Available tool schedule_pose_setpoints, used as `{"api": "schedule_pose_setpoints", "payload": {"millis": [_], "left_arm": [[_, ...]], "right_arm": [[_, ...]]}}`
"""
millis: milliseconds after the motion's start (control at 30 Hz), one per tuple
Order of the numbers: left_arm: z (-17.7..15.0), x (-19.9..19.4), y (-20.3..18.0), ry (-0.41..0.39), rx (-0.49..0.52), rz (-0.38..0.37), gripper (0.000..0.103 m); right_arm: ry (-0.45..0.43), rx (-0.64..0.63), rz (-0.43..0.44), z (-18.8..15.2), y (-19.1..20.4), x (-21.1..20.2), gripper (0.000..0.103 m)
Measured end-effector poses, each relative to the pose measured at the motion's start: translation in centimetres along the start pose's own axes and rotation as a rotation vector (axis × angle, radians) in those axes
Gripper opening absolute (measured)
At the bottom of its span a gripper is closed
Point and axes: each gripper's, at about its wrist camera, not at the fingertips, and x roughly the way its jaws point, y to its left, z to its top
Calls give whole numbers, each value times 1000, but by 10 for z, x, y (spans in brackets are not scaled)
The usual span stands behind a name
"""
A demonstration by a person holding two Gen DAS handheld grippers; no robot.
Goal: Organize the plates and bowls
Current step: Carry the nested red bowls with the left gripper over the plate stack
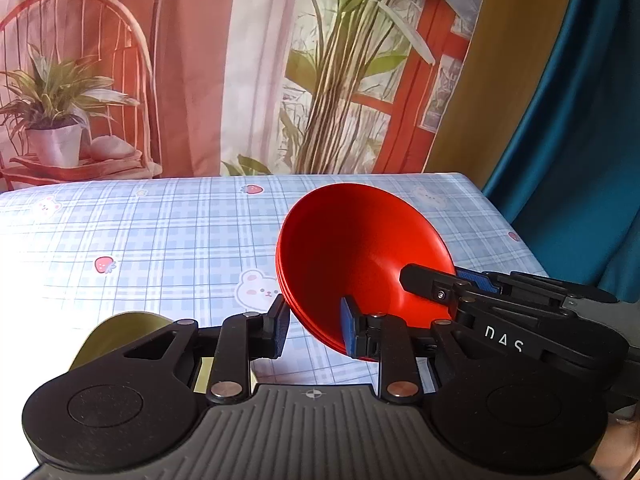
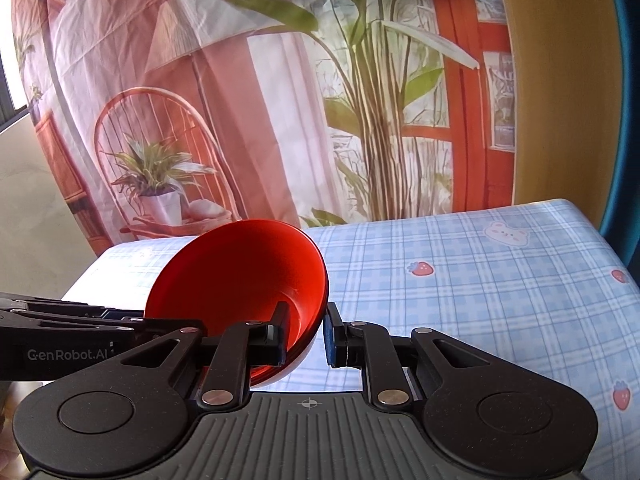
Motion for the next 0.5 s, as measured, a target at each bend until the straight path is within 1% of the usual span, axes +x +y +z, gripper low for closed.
{"api": "schedule_pose_setpoints", "payload": {"millis": [133,267,500], "left_arm": [[-7,-12,2,-11,-8,0,28],[-15,-23,1,-30,3,22,28],[-26,-35,5,-32,-9,35,28]], "right_arm": [[-5,-2,12,-6,8,-8,16],[-8,-11,21,-12,17,-13,16],[1,-23,36,-20,29,-19,16]]}}
